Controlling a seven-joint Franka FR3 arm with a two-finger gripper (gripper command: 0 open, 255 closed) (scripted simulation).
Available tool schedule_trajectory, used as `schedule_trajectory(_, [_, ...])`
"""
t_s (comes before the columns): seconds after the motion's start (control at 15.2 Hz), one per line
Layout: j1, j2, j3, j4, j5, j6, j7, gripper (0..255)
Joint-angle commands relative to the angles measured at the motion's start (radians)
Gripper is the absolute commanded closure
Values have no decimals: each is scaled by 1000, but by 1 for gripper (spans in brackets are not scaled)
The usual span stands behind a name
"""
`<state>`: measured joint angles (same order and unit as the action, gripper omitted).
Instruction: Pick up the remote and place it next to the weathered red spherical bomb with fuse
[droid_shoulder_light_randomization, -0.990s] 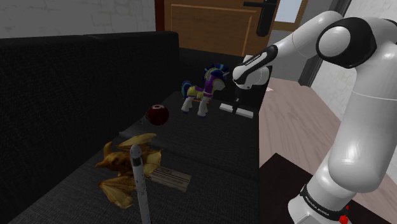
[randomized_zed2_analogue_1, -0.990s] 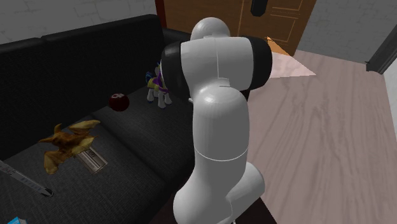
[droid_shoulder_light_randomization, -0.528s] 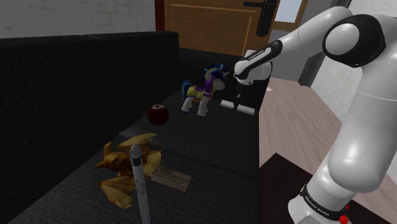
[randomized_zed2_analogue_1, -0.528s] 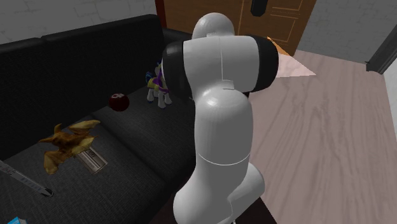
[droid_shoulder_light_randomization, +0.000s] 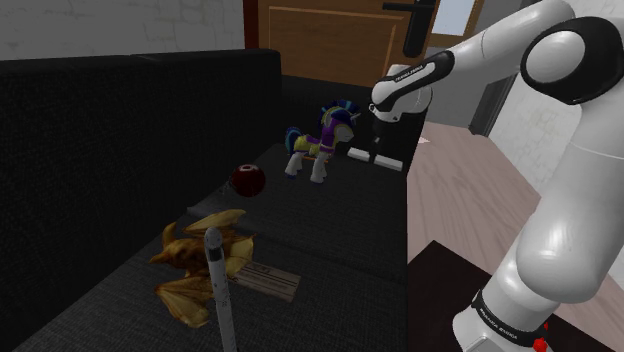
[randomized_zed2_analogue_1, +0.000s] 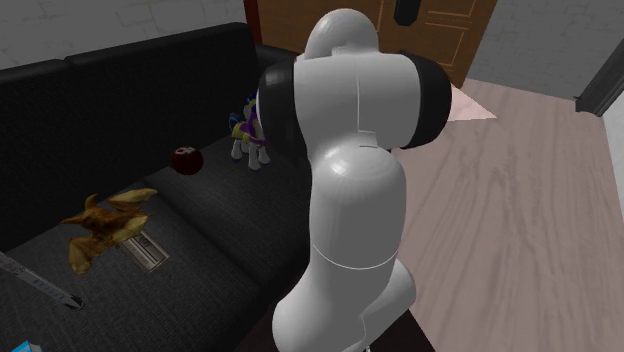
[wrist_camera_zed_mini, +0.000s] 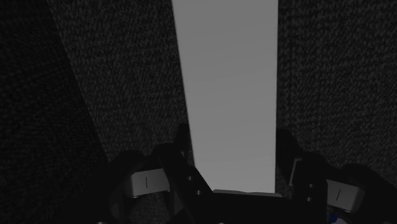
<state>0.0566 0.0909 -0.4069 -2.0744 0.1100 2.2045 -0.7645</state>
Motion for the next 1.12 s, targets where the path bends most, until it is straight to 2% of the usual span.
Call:
schedule_trajectory(0.0, [1,-15,-1,12,-9,-25,6,255])
schedule_trajectory(1.06, [5,-84,-1,154,-50,-229,42,255])
